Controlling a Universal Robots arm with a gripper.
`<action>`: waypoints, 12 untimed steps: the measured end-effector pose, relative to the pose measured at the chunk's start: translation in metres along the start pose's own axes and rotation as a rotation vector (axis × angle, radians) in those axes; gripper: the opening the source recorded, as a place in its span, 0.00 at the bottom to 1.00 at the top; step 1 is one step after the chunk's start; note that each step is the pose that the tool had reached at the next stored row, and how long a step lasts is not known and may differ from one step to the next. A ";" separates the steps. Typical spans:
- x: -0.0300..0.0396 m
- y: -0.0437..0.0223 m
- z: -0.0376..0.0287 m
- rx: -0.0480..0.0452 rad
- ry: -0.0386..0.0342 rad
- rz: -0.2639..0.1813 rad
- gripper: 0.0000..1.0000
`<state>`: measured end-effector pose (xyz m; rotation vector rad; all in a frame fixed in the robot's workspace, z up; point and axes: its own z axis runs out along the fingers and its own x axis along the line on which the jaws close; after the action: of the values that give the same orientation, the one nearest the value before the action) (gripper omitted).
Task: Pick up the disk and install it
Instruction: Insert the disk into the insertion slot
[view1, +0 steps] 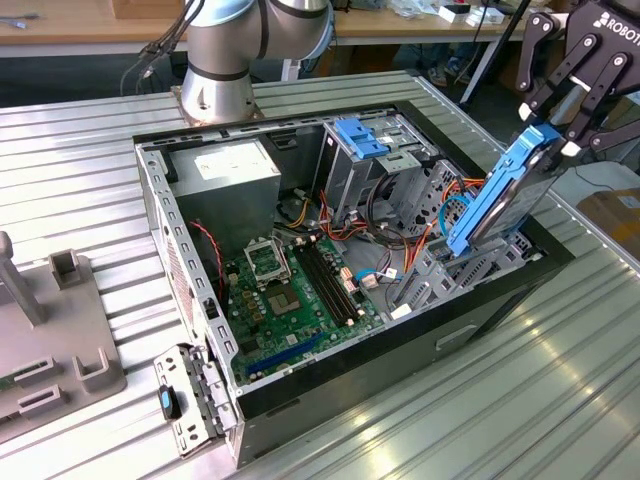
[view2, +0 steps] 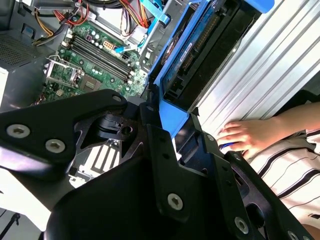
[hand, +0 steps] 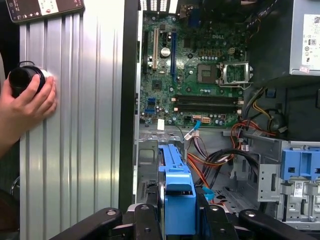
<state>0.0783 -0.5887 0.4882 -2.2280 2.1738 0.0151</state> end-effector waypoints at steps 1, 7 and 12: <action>0.0000 0.0000 0.0006 0.0000 0.0000 0.000 0.37; 0.0001 0.0000 0.0022 0.0000 0.0001 0.000 0.37; 0.0002 -0.0037 0.0037 0.0002 -0.0018 0.000 0.37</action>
<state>0.0821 -0.5887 0.4846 -2.2269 2.1728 0.0169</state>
